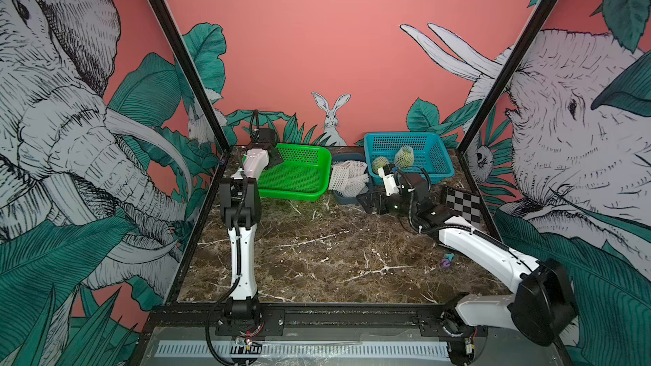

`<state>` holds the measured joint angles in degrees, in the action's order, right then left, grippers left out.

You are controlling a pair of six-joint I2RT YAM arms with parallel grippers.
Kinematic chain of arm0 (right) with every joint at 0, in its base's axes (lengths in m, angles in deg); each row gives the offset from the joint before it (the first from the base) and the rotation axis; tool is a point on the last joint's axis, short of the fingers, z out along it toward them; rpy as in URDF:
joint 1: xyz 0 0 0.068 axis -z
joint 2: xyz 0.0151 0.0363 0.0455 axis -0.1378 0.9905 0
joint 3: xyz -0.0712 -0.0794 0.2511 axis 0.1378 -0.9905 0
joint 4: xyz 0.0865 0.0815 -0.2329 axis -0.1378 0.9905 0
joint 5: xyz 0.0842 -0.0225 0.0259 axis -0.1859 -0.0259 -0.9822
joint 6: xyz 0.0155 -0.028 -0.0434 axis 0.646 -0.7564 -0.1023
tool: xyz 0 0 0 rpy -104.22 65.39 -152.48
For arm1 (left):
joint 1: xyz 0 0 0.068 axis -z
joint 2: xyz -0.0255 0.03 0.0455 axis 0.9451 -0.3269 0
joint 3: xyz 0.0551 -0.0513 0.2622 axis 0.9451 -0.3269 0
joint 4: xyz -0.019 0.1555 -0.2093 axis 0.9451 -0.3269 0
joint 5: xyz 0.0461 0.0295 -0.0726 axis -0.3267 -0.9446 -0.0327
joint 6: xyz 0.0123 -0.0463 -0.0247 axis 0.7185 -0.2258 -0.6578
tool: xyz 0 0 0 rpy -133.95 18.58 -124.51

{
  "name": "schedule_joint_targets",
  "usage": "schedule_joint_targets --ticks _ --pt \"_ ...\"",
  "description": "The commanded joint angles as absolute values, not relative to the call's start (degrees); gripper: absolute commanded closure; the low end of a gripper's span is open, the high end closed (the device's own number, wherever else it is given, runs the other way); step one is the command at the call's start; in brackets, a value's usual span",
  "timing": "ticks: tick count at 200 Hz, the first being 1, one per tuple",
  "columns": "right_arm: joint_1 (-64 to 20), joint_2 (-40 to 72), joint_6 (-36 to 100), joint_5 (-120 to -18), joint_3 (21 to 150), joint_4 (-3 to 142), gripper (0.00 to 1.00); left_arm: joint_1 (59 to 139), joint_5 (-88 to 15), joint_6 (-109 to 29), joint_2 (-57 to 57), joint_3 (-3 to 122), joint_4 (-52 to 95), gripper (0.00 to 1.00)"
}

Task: Sleeve custard apples in foam nets
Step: Pick up the custard apple from the basket.

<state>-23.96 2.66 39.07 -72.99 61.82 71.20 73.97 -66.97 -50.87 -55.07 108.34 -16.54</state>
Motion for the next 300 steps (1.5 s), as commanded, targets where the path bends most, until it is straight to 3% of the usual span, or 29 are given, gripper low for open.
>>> schedule_joint_targets --ticks 1,92,216,300 --pt "-24.16 1.34 39.02 -72.38 62.96 70.85 0.01 73.56 -68.21 -51.28 -55.61 110.20 -14.61 0.02" --pt "-24.26 1.74 38.93 -72.00 63.65 71.43 0.02 73.14 -65.46 -51.62 -55.24 108.90 -12.80 0.32" --pt "-24.69 -0.66 39.19 -72.52 61.81 70.21 0.02 76.27 -52.86 -52.54 -24.57 80.88 -7.08 0.36" --pt "-24.68 -2.66 37.48 -71.18 61.17 73.61 0.02 85.74 -37.65 -53.95 -0.63 58.23 -9.35 0.36"
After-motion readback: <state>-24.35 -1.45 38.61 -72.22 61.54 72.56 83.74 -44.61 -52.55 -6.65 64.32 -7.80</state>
